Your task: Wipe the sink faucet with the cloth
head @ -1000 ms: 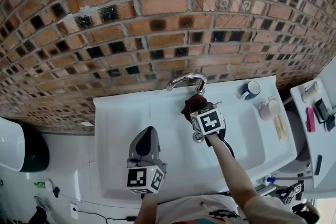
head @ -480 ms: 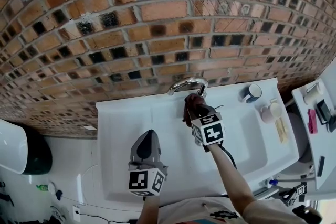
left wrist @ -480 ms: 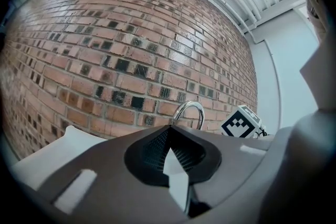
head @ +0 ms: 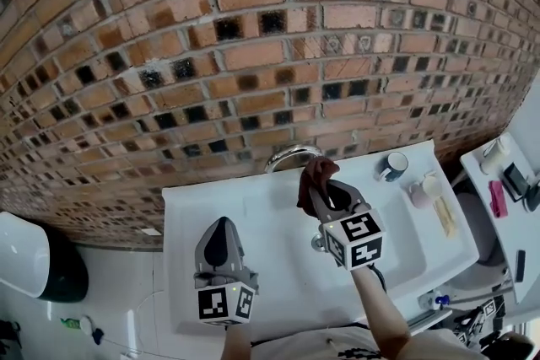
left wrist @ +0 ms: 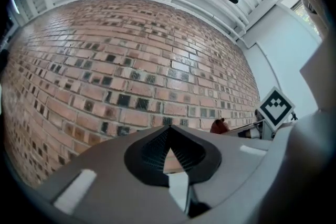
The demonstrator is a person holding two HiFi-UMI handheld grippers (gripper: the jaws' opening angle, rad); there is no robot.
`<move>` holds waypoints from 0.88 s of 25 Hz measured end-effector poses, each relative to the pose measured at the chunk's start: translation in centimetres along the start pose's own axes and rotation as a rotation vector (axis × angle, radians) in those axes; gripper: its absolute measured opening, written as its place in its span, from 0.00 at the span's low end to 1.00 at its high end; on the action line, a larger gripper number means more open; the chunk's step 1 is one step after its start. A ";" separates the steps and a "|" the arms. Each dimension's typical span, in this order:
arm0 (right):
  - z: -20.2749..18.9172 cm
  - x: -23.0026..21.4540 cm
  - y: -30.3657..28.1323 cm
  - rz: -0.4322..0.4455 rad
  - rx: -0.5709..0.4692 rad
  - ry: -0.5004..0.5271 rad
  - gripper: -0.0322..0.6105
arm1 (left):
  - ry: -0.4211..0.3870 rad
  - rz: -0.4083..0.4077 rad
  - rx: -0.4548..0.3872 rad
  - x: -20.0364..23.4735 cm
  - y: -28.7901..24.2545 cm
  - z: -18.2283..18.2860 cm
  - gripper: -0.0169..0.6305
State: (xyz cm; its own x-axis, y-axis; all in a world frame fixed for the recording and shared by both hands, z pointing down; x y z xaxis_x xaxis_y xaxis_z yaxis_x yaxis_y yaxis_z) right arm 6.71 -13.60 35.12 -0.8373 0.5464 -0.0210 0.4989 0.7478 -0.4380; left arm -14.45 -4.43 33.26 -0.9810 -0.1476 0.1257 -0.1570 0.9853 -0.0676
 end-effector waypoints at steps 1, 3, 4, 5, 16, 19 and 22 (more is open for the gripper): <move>0.6 0.4 1.4 0.002 -0.036 0.000 0.11 | -0.002 -0.005 -0.021 -0.2 0.3 0.9 0.03; 1.5 1.2 4.1 0.005 -0.107 0.004 0.11 | -0.007 -0.019 -0.059 -0.7 1.1 2.4 0.03; 1.9 1.6 5.4 0.006 -0.141 0.008 0.12 | -0.009 -0.026 -0.075 -1.1 1.6 3.0 0.03; 2.2 2.0 6.7 0.009 -0.171 0.013 0.12 | -0.011 -0.031 -0.091 -1.4 2.1 3.5 0.03; -0.4 5.2 15.6 0.012 -0.329 -0.006 0.12 | -0.037 -0.094 -0.136 -4.4 6.3 4.4 0.03; -0.9 5.4 15.9 0.010 -0.323 -0.010 0.12 | -0.046 -0.105 -0.131 -4.8 6.7 4.4 0.03; -1.2 5.4 16.2 0.008 -0.323 -0.019 0.12 | -0.050 -0.113 -0.127 -5.1 6.9 4.4 0.03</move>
State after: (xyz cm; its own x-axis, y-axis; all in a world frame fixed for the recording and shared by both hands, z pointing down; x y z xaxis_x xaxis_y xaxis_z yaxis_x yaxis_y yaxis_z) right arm 10.53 1.91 28.96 -0.8357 0.5476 -0.0413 0.5479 0.8264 -0.1295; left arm -10.99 2.71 27.82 -0.9628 -0.2593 0.0756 -0.2542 0.9646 0.0701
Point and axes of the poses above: the fingertips, and each gripper's own axes: y backward along the fingers, x to its left, z out of its top, the point moved 5 cm from there along y, backward along the fingers, and after that the axes turned 13 degrees about x, right-handed, at the moved point
